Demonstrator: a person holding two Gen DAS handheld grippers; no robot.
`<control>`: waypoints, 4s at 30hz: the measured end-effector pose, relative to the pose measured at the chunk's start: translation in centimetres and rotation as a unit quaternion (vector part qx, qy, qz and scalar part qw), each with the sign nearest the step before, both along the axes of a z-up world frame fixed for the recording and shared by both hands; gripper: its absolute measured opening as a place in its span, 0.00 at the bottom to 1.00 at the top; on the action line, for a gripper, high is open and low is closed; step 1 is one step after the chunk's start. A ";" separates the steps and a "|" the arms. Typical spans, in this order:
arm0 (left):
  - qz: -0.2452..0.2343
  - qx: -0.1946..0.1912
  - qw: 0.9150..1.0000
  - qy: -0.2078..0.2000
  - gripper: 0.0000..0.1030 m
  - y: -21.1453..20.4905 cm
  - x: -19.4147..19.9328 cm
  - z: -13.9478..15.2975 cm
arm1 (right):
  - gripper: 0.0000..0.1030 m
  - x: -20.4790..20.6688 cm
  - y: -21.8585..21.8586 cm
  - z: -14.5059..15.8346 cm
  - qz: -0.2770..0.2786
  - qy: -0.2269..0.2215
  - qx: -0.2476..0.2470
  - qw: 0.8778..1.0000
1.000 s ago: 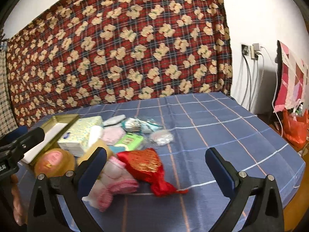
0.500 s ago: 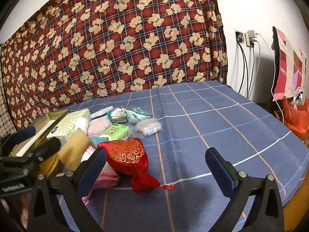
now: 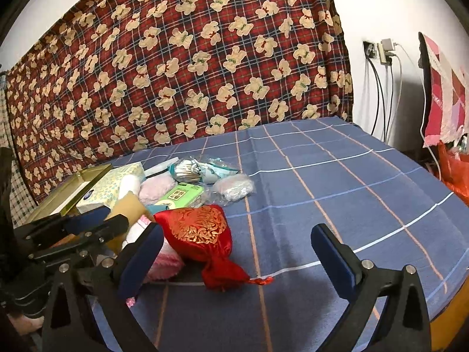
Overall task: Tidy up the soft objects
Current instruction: 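Grasp the yellow sponge with the left gripper while the right gripper grasps the red pouch, then lift the sponge and red pouch and carry both toward the gold tin tray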
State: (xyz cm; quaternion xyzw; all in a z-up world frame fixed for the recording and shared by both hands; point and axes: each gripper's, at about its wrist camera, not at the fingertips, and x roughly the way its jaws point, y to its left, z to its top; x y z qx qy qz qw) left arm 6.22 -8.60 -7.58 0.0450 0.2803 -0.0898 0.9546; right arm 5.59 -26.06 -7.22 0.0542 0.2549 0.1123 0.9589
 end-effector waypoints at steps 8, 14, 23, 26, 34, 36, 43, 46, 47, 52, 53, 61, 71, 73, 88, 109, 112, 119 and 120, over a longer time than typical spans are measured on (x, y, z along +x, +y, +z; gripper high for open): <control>-0.008 -0.034 0.999 -0.016 0.06 1.0 -0.7 1.1 | 0.77 0.9 0.7 -0.7 0.014 0.019 -0.010 1.000; -0.002 -0.030 1.000 -0.006 0.06 1.0 -0.3 0.4 | 0.77 2.2 1.8 -1.1 0.032 0.037 -0.023 0.999; 0.002 -0.012 1.000 -0.001 0.36 0.7 -0.1 0.1 | 0.77 3.4 3.0 -1.8 0.053 0.057 -0.042 0.996; 0.019 0.002 1.000 0.000 0.76 0.5 0.0 0.0 | 0.76 3.7 3.2 -2.1 0.051 0.068 -0.047 0.995; -0.007 -0.003 1.000 0.021 0.44 -0.1 0.6 -0.8 | 0.46 4.3 4.2 -2.9 0.070 0.092 -0.061 0.991; -0.011 -0.001 1.000 0.016 0.38 -0.2 0.6 -0.8 | 0.42 4.3 4.1 -3.0 0.072 0.093 -0.058 0.991; -0.019 -0.030 0.999 0.002 0.33 0.5 0.2 -0.3 | 0.30 3.8 3.4 -2.6 0.069 0.070 -0.042 0.994; -0.017 -0.046 0.999 -0.019 0.33 1.1 -0.3 0.4 | 0.27 3.5 3.5 -2.3 0.066 0.058 -0.047 0.995; -0.016 -0.049 0.998 -0.025 0.32 1.3 -0.5 0.6 | 0.27 3.4 3.4 -2.2 0.063 0.053 -0.049 0.995; -0.019 -0.060 0.997 -0.038 0.33 1.7 -0.7 1.2 | 0.27 2.7 3.1 -1.4 0.050 0.023 -0.054 0.997; -0.020 -0.061 0.997 -0.038 0.33 1.7 -0.7 1.2 | 0.27 2.7 3.0 -1.3 0.050 0.019 -0.052 0.997; -0.021 -0.060 0.998 -0.030 0.33 1.6 -0.6 0.8 | 0.27 2.6 2.6 -1.1 0.050 0.013 -0.042 0.998; -0.020 -0.058 0.998 -0.017 0.38 1.4 -0.2 0.6 | 0.27 2.7 2.7 -1.4 0.055 0.020 -0.044 0.997; -0.021 -0.052 0.998 -0.013 0.38 1.2 -0.2 0.3 | 0.27 2.6 2.7 -1.4 0.055 0.020 -0.046 0.997; -0.015 -0.079 0.994 -0.079 0.31 2.8 -2.3 3.2 | 0.27 1.5 3.1 0.4 0.058 -0.030 -0.035 0.997; 0.054 -0.077 0.992 -0.078 0.31 7.6 0.0 2.8 | 0.27 3.8 5.7 1.5 0.067 -0.027 -0.030 0.997; 0.055 -0.079 0.992 -0.076 0.31 7.8 0.1 2.7 | 0.27 4.1 6.0 2.0 0.073 -0.026 -0.028 0.997; 0.069 -0.083 0.991 -0.082 0.31 9.1 0.1 2.9 | 0.27 4.4 7.4 2.5 0.076 -0.045 -0.038 0.995; 0.071 -0.084 0.990 -0.082 0.31 9.3 0.1 2.9 | 0.27 4.5 7.6 2.5 0.077 -0.045 -0.037 0.995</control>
